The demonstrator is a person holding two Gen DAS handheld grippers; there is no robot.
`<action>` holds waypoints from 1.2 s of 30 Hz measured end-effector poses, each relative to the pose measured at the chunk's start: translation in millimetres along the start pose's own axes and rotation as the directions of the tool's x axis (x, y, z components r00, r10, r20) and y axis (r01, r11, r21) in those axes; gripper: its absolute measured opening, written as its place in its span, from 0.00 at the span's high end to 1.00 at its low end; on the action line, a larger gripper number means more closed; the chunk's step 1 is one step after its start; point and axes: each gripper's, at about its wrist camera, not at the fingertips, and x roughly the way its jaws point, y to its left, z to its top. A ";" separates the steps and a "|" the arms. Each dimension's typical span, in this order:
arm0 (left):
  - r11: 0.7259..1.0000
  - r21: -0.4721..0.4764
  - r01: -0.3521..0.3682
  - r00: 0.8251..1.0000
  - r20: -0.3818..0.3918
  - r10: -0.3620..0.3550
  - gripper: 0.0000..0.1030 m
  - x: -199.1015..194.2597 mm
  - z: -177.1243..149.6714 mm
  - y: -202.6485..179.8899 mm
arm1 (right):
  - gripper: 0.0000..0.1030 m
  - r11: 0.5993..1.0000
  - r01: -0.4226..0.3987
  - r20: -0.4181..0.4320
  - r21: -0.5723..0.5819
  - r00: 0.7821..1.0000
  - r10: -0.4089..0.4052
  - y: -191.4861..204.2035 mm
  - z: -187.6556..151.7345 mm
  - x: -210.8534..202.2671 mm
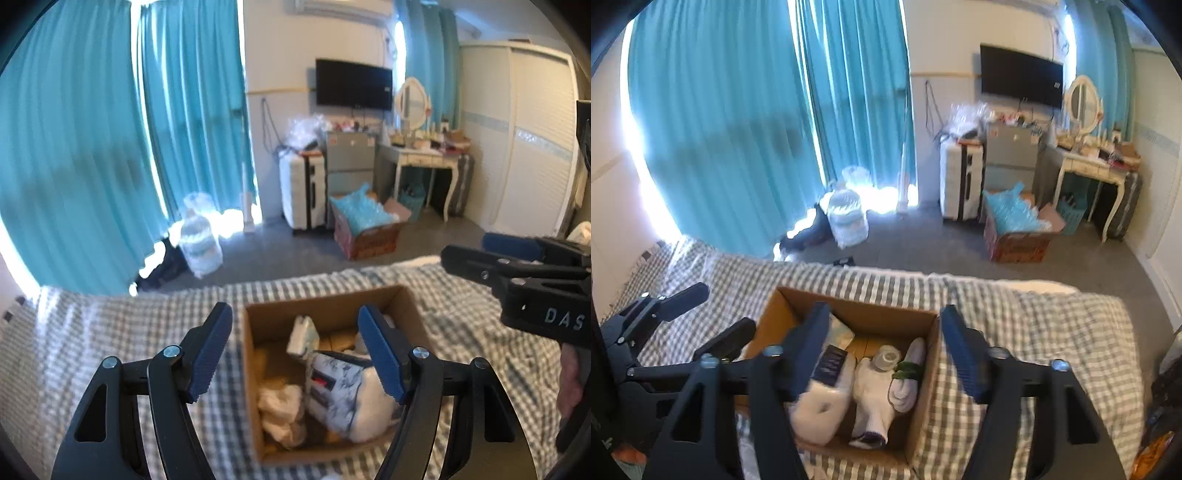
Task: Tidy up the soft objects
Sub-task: 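Carry the tissue packet and sock into the box and release both, then move both open tools toward the mask bag and white ball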
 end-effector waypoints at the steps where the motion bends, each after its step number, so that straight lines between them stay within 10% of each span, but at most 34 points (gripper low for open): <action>1: 1.000 0.005 -0.003 1.000 0.010 0.003 0.29 -10.6 4.0 -0.6 | 0.32 1.000 0.014 0.014 -0.007 1.000 -0.014 2.1 3.7 -14.6; 4: 1.000 0.011 -0.018 0.998 0.066 0.017 0.07 -62.8 17.1 -1.7 | 0.29 0.999 0.038 0.062 -0.014 0.997 -0.037 7.8 14.0 -64.3; 12: 0.999 0.011 -0.050 0.977 0.206 0.046 0.00 -184.8 27.4 -1.1 | 0.00 0.998 0.063 0.179 -0.028 0.982 -0.057 34.4 17.2 -193.2; 21: 0.997 0.010 -0.076 0.975 0.210 0.072 0.00 -238.6 -27.6 7.5 | 0.00 0.994 0.046 0.207 -0.099 0.978 -0.025 75.2 -30.8 -262.2; 36: 0.989 -0.113 -0.094 0.996 -0.009 0.094 0.00 -133.7 -146.4 38.5 | 0.00 0.996 0.026 0.021 -0.084 0.999 -0.024 81.6 -140.5 -121.0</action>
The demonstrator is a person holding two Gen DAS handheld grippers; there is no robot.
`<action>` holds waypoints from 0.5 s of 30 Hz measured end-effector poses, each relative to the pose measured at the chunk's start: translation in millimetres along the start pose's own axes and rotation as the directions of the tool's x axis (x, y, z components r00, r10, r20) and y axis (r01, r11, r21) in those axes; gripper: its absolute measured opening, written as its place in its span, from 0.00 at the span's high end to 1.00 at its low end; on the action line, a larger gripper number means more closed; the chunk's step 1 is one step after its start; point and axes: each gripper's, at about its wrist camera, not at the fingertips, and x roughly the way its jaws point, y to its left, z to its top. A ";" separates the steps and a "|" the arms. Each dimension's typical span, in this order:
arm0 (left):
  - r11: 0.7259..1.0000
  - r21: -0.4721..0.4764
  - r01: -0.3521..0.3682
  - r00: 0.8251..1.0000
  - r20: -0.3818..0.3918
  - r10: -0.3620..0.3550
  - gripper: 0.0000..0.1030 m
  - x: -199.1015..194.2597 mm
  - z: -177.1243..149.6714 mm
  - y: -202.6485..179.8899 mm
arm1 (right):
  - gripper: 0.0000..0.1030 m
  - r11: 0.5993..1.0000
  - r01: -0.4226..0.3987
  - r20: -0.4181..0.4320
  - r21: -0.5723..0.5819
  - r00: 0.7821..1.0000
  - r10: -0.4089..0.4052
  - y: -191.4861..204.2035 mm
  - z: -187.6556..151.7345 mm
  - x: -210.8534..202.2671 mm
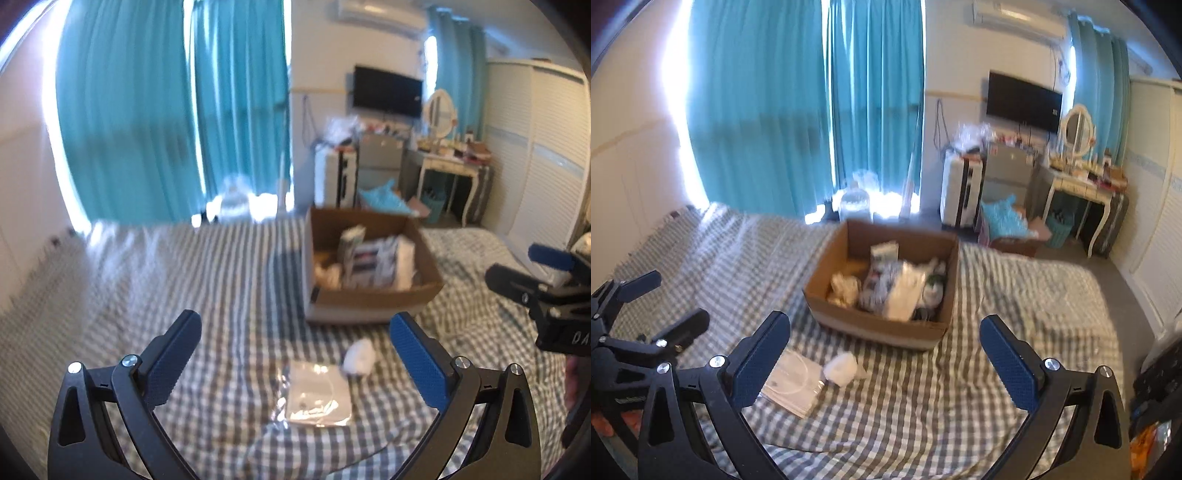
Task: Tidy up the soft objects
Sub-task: 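Move both open tools toward the mask bag and white ball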
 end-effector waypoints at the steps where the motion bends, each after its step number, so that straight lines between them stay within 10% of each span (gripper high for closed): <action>1: 1.000 -0.014 -0.001 1.000 -0.023 0.001 0.00 12.5 -8.7 1.3 | 0.00 1.000 0.002 -0.020 -0.004 1.000 -0.002 -1.5 -6.0 13.8; 15: 0.996 0.085 0.001 0.957 -0.290 0.024 0.00 132.8 -94.6 -23.4 | 0.00 0.998 -0.023 -0.229 -0.055 0.973 0.010 -4.6 -79.2 136.3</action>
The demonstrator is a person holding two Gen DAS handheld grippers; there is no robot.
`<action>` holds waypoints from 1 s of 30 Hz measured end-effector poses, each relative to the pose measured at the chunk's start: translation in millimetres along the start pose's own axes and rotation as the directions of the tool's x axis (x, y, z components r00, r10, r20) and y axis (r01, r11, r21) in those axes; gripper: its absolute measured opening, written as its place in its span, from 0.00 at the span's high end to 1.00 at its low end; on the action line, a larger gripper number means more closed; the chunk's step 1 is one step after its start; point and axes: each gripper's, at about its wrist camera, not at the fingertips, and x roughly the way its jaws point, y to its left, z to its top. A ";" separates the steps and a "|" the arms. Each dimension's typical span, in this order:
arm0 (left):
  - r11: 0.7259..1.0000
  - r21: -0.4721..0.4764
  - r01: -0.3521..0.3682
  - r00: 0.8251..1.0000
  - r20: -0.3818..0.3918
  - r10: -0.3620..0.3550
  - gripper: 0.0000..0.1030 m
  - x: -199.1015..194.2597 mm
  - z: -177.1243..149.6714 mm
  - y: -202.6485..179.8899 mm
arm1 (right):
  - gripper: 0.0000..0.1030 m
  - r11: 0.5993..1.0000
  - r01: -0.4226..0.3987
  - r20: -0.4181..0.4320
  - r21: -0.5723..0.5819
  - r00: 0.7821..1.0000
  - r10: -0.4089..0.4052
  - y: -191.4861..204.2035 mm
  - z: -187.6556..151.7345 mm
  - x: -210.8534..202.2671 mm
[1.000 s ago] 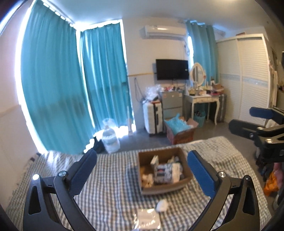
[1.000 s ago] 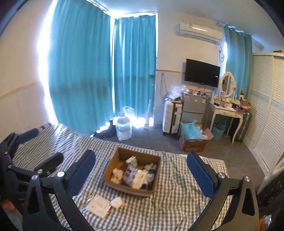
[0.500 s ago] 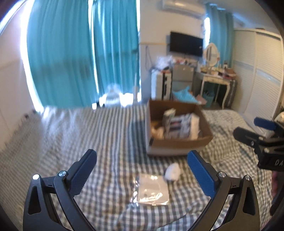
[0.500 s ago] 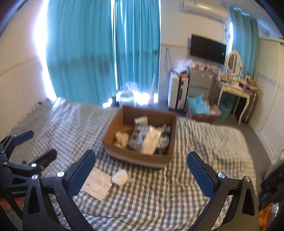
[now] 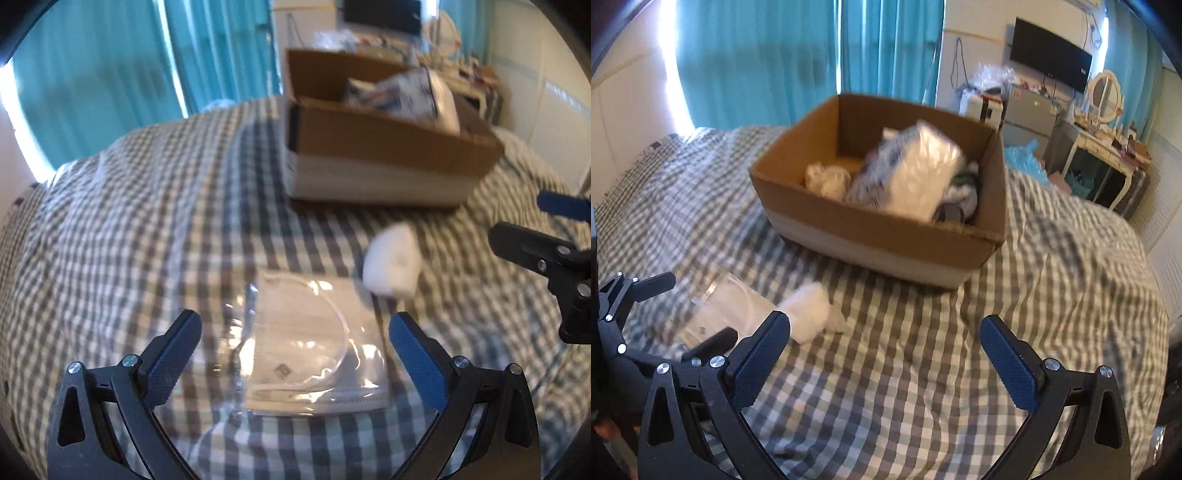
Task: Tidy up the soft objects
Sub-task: 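Move both open tools toward the mask bag and white ball, then grasp the wrapped mask bag with the left tool while the right tool grasps the white ball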
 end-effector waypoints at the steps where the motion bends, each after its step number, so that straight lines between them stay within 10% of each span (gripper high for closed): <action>1: 1.000 0.011 0.003 1.000 -0.009 -0.003 0.00 4.5 -1.6 -3.0 | 0.00 1.000 -0.001 -0.016 0.002 1.000 0.001 -1.7 -2.9 4.9; 9: 0.995 -0.009 0.103 0.985 -0.137 -0.103 0.01 42.2 -13.9 -7.6 | 0.00 1.000 0.019 -0.056 0.023 0.998 -0.017 -6.5 -9.8 17.0; 16: 0.992 0.011 0.123 0.986 -0.111 -0.121 0.35 26.2 -15.2 -8.7 | 0.00 0.999 0.029 -0.057 0.017 0.998 -0.028 -4.8 -10.8 13.5; 30: 0.994 -0.044 0.099 0.995 -0.013 -0.100 0.40 4.3 7.9 33.9 | 0.00 0.999 0.001 -0.054 -0.036 0.999 -0.003 16.7 -9.7 17.2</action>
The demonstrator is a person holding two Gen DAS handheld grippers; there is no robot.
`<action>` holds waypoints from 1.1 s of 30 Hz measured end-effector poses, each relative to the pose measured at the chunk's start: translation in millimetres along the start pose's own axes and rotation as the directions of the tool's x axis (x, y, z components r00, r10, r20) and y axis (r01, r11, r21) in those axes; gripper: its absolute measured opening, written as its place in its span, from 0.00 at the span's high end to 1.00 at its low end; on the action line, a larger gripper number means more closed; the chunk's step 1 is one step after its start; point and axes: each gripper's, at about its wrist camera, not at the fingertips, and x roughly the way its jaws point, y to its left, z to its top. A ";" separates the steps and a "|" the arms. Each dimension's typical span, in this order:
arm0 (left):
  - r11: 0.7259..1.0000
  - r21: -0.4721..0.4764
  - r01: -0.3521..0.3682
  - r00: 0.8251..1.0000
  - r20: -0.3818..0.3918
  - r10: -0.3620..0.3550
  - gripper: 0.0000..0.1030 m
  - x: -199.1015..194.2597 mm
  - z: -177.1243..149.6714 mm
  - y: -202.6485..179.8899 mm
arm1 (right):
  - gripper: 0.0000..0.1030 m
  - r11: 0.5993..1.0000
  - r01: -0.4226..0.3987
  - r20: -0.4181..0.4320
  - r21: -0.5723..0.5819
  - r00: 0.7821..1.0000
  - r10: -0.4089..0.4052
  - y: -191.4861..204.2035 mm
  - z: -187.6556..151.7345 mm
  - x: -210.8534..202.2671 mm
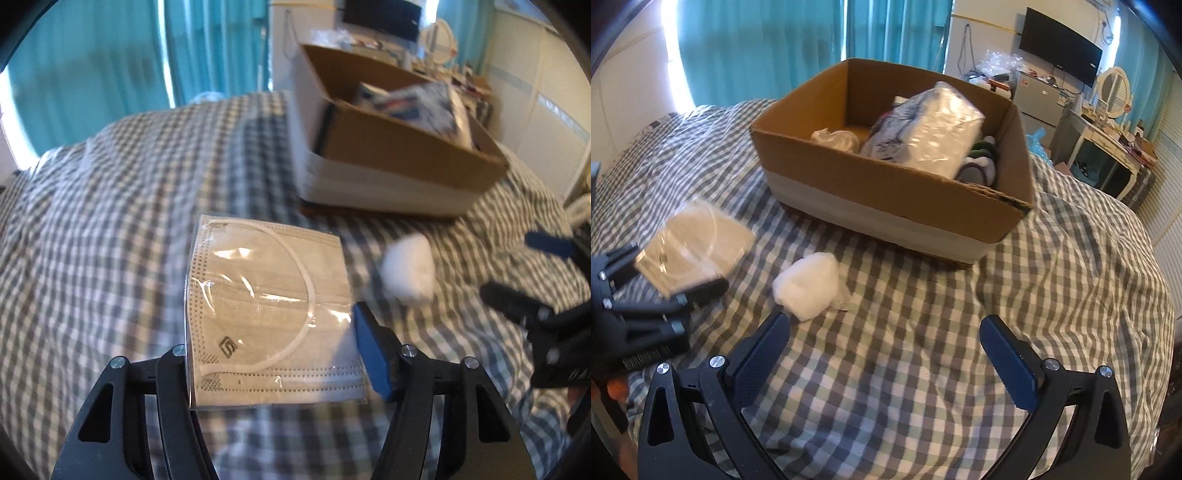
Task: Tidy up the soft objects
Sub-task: 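Grasp the wrapped mask bag with the left tool while the right tool grasps the white ball, then carry the mask bag and white ball into the box and release both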
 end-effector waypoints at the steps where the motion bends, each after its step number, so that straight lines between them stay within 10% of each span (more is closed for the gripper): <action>1: 1.000 -0.013 -0.003 1.000 0.005 0.003 0.40 -1.3 1.7 4.9 | 0.00 1.000 -0.007 -0.001 -0.007 1.000 0.007 2.4 0.9 1.5; 13: 0.992 -0.130 0.005 0.999 0.034 0.000 0.40 -5.5 8.6 50.7 | 0.00 0.993 -0.118 -0.026 0.026 0.993 0.119 32.2 16.2 51.5; 24: 0.994 -0.106 0.004 0.999 0.046 0.001 0.40 -6.1 7.6 44.8 | 0.67 0.988 -0.153 -0.113 -0.006 0.982 0.152 42.4 10.8 76.5; 33: 0.995 -0.086 0.044 0.997 0.062 -0.039 0.40 -29.8 1.1 20.2 | 0.72 0.988 -0.156 -0.048 0.008 0.987 0.156 20.6 9.1 8.2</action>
